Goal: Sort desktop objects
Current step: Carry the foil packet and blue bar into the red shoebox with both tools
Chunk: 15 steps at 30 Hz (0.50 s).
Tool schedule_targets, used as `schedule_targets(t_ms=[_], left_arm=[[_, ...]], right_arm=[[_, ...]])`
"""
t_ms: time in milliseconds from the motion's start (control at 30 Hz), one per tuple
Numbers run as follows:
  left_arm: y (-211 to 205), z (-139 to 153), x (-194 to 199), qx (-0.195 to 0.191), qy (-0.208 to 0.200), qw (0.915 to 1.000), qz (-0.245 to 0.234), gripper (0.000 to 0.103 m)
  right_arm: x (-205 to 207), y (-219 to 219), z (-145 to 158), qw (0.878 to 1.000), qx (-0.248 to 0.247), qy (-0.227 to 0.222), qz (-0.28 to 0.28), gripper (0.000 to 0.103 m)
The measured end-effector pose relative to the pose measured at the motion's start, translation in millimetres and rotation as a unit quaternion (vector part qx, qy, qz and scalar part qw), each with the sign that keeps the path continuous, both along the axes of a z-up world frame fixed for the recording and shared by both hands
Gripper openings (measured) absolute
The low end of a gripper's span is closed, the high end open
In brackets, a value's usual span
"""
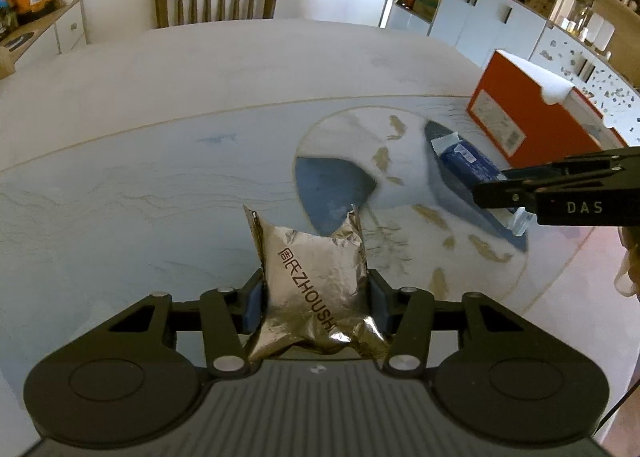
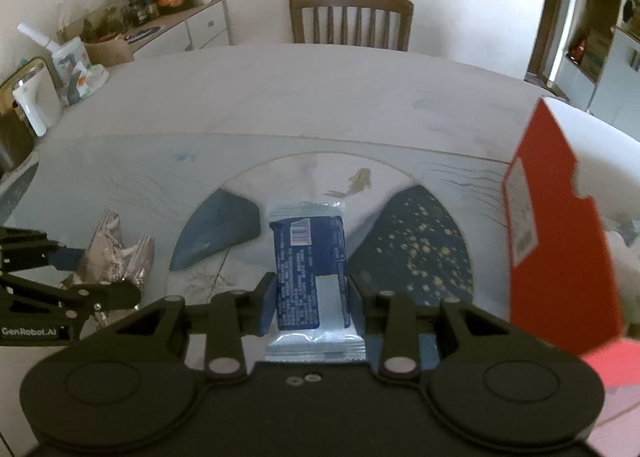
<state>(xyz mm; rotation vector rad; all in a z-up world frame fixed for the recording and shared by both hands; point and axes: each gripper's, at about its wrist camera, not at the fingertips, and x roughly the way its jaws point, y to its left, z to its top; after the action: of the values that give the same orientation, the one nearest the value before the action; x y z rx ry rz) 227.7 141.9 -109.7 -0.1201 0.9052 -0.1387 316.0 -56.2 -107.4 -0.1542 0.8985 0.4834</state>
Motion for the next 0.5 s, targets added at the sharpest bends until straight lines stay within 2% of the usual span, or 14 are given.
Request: schedule_targets(t_ms=[500], left_arm=[[-53.6, 48.4, -1.2, -0.035, -0.037, 0.9975, -0.048, 0.05]], right_arm=[[-32.3, -48.2, 30.7, 0.999, 0.032, 0.001, -0.034, 0.036]])
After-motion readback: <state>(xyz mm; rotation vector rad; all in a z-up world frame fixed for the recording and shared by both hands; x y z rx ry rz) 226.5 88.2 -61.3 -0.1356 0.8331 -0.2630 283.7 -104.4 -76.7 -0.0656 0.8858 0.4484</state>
